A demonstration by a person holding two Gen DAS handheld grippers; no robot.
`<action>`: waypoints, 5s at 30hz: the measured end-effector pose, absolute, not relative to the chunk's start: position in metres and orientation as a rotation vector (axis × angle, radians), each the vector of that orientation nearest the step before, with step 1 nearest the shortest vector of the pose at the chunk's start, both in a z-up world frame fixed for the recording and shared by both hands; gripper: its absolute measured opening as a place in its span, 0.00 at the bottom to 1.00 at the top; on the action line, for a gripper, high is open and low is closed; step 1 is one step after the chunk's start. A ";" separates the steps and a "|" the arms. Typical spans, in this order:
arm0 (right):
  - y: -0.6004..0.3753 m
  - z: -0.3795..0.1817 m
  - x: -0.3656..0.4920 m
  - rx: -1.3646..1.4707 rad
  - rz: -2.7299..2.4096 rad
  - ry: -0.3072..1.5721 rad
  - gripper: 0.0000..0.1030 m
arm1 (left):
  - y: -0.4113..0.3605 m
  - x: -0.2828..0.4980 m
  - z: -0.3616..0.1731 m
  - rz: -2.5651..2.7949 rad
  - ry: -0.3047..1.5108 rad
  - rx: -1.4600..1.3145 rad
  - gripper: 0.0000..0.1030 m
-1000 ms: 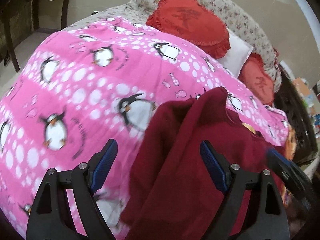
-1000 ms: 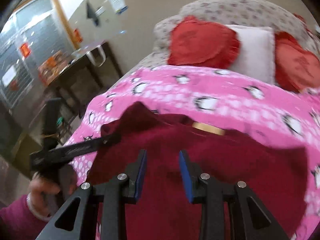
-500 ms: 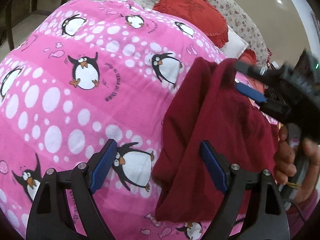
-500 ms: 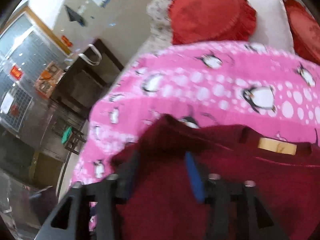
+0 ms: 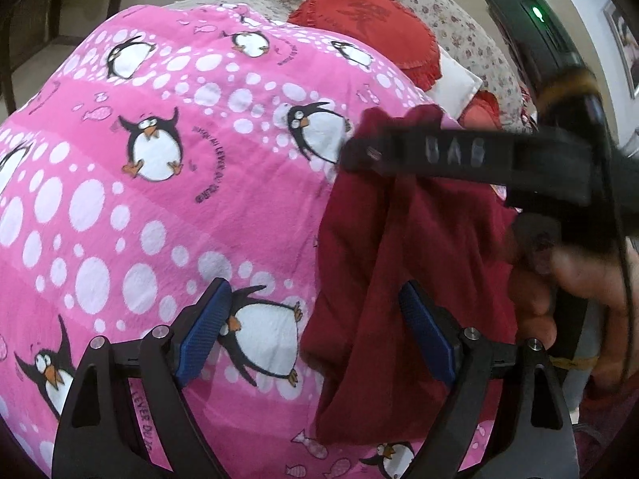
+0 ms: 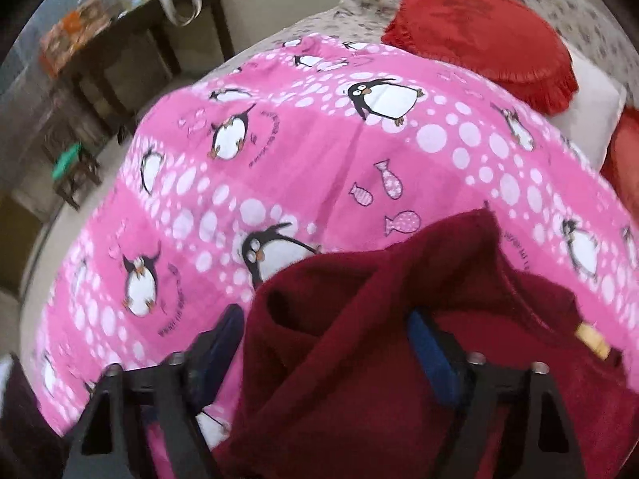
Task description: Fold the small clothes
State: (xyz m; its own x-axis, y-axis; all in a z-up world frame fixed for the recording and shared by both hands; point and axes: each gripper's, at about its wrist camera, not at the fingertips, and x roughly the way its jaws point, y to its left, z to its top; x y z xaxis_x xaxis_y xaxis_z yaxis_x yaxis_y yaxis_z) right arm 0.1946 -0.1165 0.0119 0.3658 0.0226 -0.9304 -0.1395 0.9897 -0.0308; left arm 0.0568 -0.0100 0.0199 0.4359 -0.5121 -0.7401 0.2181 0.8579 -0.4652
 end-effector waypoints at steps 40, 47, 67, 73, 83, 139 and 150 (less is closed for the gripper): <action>-0.380 0.129 -0.014 0.216 0.035 0.953 0.16 | -0.296 -0.050 0.106 -0.952 1.007 0.062 0.34; -0.416 0.072 -0.025 0.294 -0.106 0.980 0.21 | -0.316 -0.060 0.083 -0.930 1.073 0.071 0.42; -0.367 0.074 -0.121 0.394 -0.021 0.939 0.08 | -0.216 -0.082 0.060 -0.845 1.072 0.113 0.61; -0.380 0.064 -0.125 0.435 -0.047 0.961 0.08 | -0.222 -0.092 0.066 -0.839 1.042 0.182 0.61; -0.384 0.108 -0.093 0.410 -0.162 0.857 0.33 | -0.250 -0.092 0.086 -0.907 1.006 0.056 0.61; -0.434 0.018 -0.089 0.838 0.006 0.776 0.75 | -0.240 0.029 0.015 -0.843 1.198 -0.322 0.87; -0.395 0.062 -0.093 0.693 0.066 0.775 0.40 | -0.229 0.004 0.054 -0.950 1.159 -0.269 0.68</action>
State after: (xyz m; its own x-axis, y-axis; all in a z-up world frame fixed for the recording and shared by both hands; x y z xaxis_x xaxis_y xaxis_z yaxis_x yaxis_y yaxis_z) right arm -0.0930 -0.3951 0.0619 0.7239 0.2994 -0.6215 0.1905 0.7791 0.5972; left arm 0.0043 -0.2291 0.0542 0.0779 -0.7512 -0.6554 0.4951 0.5998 -0.6286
